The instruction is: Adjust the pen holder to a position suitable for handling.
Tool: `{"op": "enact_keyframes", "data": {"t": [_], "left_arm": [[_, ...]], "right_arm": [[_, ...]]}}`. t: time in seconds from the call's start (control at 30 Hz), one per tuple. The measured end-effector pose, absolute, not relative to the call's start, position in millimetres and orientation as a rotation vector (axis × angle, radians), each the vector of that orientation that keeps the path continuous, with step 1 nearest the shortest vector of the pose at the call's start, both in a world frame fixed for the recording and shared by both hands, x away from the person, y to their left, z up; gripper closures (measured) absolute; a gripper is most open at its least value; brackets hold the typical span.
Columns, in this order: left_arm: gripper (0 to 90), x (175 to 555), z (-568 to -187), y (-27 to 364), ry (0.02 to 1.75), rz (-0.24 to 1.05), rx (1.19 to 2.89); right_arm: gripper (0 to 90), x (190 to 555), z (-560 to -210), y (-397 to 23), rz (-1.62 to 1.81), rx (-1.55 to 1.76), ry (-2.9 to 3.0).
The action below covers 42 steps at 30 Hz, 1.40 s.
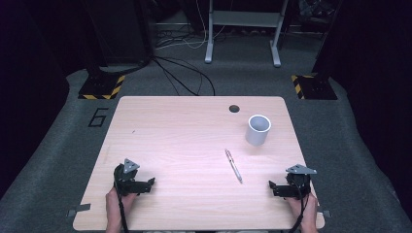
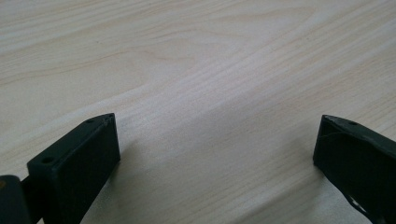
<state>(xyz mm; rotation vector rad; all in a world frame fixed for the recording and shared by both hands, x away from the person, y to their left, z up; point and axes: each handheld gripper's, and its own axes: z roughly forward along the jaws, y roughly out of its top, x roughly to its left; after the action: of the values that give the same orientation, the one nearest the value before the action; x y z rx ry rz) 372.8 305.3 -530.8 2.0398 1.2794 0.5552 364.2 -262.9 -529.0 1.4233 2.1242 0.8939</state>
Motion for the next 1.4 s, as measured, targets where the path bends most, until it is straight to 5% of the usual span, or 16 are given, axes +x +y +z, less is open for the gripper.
{"op": "enact_keyframes", "data": {"t": [0.63,1.4], "left_arm": [[0.4,373,-531,305,1.274,0.561,2.043],[0.4,373,-531,305,1.276,0.557,2.041]], "right_arm": [[0.0,377,-501,-263,0.983,1.464,2.064],[0.8,452,-457,-230,1.036,1.437,2.113]]}}
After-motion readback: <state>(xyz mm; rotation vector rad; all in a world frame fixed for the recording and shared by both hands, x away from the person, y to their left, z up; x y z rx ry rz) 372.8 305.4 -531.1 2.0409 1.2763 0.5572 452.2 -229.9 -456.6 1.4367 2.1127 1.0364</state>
